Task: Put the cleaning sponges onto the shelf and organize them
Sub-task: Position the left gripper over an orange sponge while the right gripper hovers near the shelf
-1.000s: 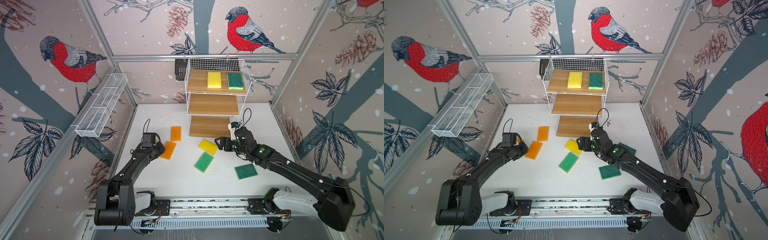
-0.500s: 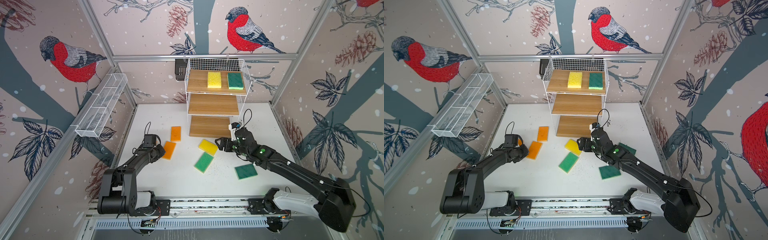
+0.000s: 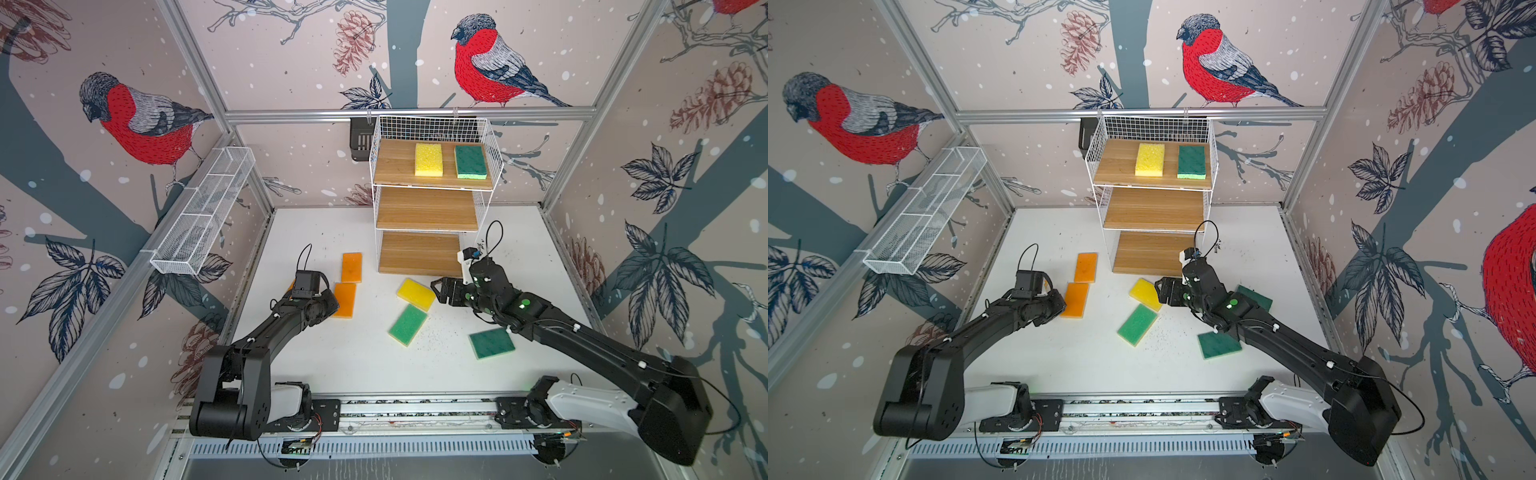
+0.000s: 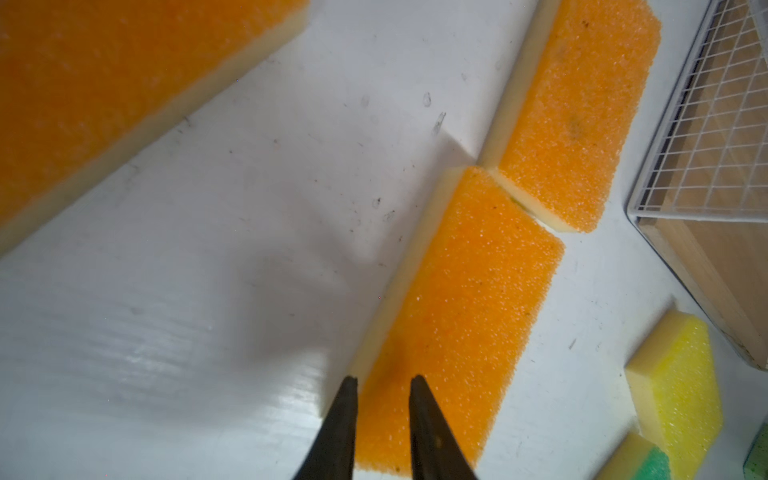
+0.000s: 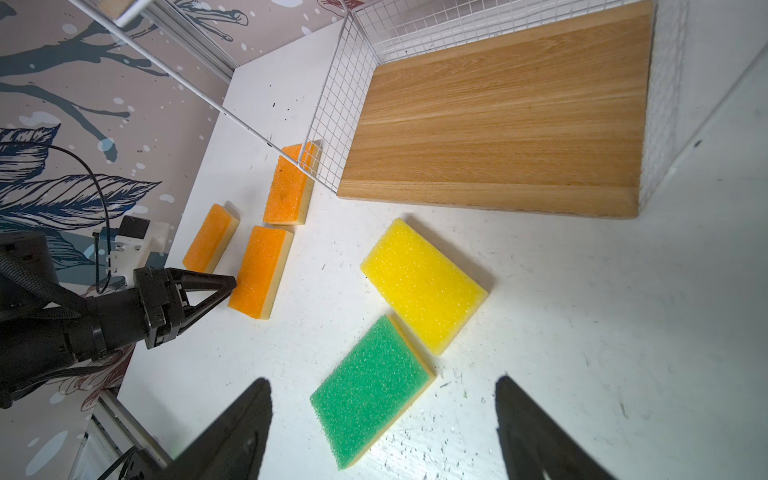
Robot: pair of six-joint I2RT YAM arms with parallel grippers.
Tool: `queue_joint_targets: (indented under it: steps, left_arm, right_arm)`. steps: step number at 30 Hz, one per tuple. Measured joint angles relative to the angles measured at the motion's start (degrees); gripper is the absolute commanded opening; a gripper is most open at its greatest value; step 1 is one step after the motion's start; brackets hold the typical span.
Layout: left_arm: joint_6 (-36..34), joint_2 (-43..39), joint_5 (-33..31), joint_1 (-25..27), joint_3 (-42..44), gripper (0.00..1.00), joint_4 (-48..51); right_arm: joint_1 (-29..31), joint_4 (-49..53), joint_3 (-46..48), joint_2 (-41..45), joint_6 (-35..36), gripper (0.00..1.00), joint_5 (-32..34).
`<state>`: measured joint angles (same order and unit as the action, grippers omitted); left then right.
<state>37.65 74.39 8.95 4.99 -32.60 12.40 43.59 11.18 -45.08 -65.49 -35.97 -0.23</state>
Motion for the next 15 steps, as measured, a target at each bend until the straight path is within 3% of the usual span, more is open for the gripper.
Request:
queue_joint_targets:
  steps: [10, 15]
  left_arm:
    - [-0.4, -0.6, 2.9, 1.5, -0.2, 0.31, 0.7]
    - [-1.5, -1.0, 2.9, 3.8, -1.4, 0.55, 2.0]
  right_arm:
    - [0.0, 0.0, 0.7, 0.5, -0.1, 0.84, 0.0]
    - [0.0, -0.1, 0.9, 0.9, -0.1, 0.84, 0.0]
